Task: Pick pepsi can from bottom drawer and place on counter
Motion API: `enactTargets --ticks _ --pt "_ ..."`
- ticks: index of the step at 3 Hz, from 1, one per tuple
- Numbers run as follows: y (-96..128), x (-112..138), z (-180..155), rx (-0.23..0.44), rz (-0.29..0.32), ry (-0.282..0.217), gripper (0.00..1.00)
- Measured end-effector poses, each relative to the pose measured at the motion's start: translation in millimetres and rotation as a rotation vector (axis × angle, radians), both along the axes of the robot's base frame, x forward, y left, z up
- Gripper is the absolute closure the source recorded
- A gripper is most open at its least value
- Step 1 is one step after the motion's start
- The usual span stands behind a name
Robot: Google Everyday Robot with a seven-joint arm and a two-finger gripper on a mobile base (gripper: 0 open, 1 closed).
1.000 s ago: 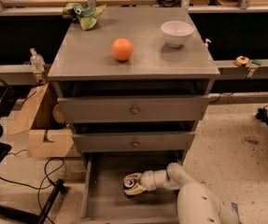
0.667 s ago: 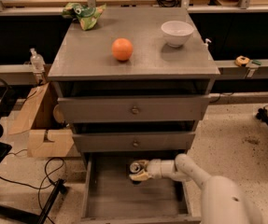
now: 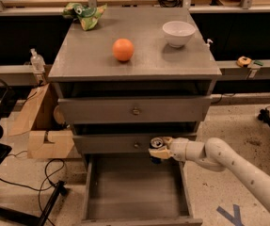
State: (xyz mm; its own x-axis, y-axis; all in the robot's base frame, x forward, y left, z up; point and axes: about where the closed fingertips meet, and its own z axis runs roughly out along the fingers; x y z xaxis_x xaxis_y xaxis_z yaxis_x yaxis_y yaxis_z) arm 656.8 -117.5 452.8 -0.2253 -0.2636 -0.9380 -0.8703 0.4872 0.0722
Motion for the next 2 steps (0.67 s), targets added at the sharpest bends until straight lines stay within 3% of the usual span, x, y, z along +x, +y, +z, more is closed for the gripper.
enactTargets --ticks 1,2 --pt "24 -46 65 -0.011 0.078 0.046 1.0" --pt "38 -65 69 -0.026 0.117 0.061 1.0"
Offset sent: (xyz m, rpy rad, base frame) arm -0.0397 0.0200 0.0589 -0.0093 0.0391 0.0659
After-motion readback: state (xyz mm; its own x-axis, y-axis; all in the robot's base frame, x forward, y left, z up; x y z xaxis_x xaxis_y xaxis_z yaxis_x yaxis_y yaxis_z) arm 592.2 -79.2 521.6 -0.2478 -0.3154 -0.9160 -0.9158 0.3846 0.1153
